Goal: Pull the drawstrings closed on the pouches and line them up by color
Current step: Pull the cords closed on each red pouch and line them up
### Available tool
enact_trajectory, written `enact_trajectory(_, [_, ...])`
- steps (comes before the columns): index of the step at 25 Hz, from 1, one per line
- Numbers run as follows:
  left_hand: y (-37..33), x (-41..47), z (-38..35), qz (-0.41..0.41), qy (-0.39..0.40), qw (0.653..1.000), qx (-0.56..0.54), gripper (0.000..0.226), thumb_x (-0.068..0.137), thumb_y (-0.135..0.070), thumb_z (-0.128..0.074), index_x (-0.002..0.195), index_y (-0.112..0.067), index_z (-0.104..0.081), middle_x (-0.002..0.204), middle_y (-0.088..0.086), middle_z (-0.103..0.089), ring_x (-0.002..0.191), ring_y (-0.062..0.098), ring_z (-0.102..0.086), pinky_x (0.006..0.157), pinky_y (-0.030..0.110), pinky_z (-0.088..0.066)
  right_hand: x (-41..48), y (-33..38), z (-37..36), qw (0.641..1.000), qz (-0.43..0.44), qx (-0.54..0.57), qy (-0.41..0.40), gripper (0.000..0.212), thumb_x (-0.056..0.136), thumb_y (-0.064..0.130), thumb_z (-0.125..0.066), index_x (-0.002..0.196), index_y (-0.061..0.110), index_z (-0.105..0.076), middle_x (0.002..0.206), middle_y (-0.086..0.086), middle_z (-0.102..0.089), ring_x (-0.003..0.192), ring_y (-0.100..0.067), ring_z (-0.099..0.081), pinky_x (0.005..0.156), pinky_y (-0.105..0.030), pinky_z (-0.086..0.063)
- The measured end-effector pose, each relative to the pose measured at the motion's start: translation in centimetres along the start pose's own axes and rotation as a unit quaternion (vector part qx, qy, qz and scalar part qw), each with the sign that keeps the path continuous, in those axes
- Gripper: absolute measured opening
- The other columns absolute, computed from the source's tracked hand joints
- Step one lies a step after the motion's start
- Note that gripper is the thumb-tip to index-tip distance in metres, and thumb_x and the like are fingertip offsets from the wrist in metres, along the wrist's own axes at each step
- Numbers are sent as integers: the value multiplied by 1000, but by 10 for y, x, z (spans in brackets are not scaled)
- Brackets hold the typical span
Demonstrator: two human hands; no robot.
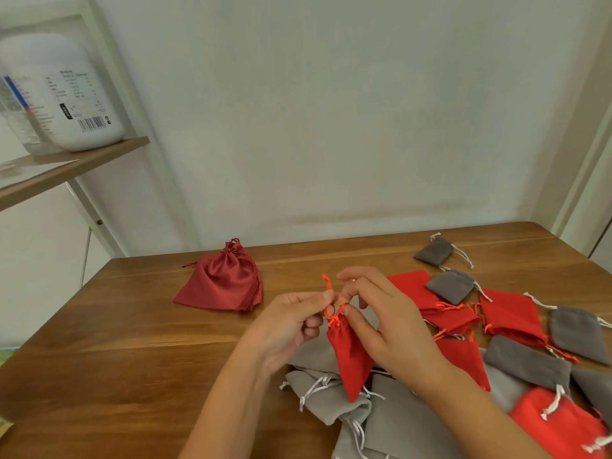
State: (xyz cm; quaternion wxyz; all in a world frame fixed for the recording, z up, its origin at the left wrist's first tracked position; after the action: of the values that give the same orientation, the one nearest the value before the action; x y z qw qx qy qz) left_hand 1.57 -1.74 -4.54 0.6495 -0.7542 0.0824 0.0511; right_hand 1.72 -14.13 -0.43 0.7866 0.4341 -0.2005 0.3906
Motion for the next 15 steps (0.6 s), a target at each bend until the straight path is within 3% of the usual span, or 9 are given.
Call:
enact_trajectory(4, [8,-3,1,45,62,995,58,32,92,-6,-54,70,-14,-75,64,-3,-58,58,6,-40,58,20,-32,-1,-1,-8,999,18,-22,44,15,86,4,-62,89,18,-59,127,11,-57,96,21,-48,82,-1,-35])
enact_trajectory(6, [10,-5,1,58,79,992,78,29,91,-4,-55,73,-14,-75,65,-3,-59,60,7,-41,60,21,-33,-3,-1,-11,998,19,-19,60,14,88,10,-58,92,22,-56,123,14,-60,97,9,-56,79,-9,-43])
enact_trajectory(9, [9,-7,8,66,60,991,96,8,76,-12,-69,78,-9,-76,66,0,-60,58,6,-42,61,20,-36,-5,2,-16,996,22,-22,85,12,90,14,-51,96,24,-53,96,12,-64,83,-7,-60,68,-32,-50])
enact_trajectory(10, [9,-6,11,70,46,991,102,15,69,-16,-72,80,-7,-76,68,2,-60,56,6,-42,60,19,-37,-4,2,-17,996,23,-24,86,11,90,15,-51,95,24,-53,90,13,-61,78,-8,-58,65,-34,-48])
enact_trajectory(12, [11,-5,18,82,20,990,111,26,61,-22,-77,81,-5,-75,75,9,-58,55,6,-43,59,19,-38,-3,2,-17,996,26,-23,81,11,90,16,-50,94,26,-51,87,14,-57,75,-7,-55,63,-32,-46])
enact_trajectory(15, [7,-6,18,69,21,990,125,26,62,-23,-78,80,-6,-75,81,13,-55,55,6,-42,60,19,-37,-4,3,-16,997,25,-11,72,11,92,16,-50,94,26,-49,86,15,-57,75,-6,-55,64,-27,-45])
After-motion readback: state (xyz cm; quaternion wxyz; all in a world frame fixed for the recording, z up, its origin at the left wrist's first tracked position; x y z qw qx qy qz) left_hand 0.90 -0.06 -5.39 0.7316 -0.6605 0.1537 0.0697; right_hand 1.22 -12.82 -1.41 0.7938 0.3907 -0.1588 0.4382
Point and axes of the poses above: each hand's wrist, its own x-axis towards the middle knuckle, its own z-axis out of the back of the hand, y = z × x, the point moved 8 cm from there along x, towards the middle knuckle
